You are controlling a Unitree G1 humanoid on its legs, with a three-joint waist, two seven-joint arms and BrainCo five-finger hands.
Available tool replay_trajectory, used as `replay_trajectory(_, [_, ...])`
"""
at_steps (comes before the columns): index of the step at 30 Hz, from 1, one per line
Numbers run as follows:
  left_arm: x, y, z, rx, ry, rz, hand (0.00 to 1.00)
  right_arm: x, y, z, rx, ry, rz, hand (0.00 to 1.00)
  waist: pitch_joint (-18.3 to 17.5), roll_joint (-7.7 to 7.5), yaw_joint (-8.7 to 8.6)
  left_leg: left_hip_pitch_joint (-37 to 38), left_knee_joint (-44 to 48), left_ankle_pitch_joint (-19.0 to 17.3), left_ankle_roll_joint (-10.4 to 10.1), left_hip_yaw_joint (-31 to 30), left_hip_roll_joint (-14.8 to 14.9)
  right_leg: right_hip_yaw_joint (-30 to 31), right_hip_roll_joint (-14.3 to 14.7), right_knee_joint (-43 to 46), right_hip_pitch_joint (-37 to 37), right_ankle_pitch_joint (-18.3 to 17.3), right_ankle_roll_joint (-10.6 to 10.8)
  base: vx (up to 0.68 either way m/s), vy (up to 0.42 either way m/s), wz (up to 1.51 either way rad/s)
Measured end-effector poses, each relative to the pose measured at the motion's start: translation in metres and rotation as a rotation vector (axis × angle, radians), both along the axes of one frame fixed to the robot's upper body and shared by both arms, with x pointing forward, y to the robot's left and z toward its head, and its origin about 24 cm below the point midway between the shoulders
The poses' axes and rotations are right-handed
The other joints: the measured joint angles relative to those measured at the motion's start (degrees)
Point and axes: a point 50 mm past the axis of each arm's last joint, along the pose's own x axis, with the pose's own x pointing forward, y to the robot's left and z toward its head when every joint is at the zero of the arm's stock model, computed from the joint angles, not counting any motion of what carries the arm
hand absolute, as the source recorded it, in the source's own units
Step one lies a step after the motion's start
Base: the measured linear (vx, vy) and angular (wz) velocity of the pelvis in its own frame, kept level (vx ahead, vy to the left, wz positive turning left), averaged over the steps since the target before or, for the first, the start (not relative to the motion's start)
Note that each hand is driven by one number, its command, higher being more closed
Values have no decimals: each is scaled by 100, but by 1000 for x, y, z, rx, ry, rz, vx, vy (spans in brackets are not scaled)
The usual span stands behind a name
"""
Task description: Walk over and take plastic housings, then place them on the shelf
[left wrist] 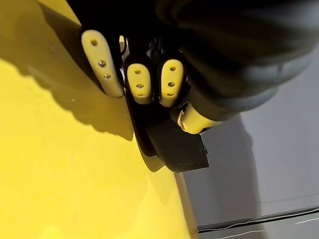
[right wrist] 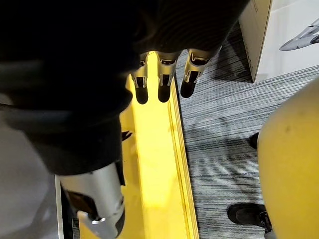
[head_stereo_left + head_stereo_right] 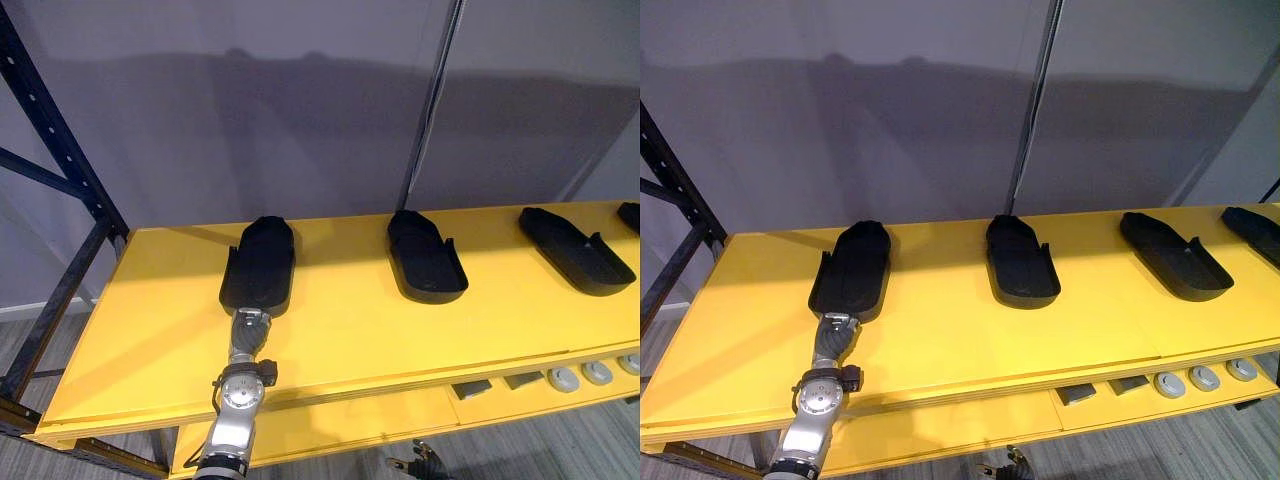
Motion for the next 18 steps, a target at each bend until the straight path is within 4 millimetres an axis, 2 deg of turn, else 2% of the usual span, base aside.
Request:
replay_trajectory(8, [-1,1,4,-3,-19,6,100,2,1,0,2,-5,4,0,48,2,-19,12,0,-7,5,-3,-3,2,-4,-5,11,0,0,0,0,0])
replay_trajectory(13, [-20,7,17,-18,-76,28,100,8,1,2,2,-19,11,0,186,-17,-42,-12,1,-28,23,-8,-31,-10,-36,-13,9,-1,2,0,0,0])
replay_trajectory(18, [-38,22,77,-37,-363,64,100,5,-1,1,-3,-13,9,0,175,-39,102,-94,25,-44,22,-96,-29,-33,-43,72,-32,12,0,4,-4,7])
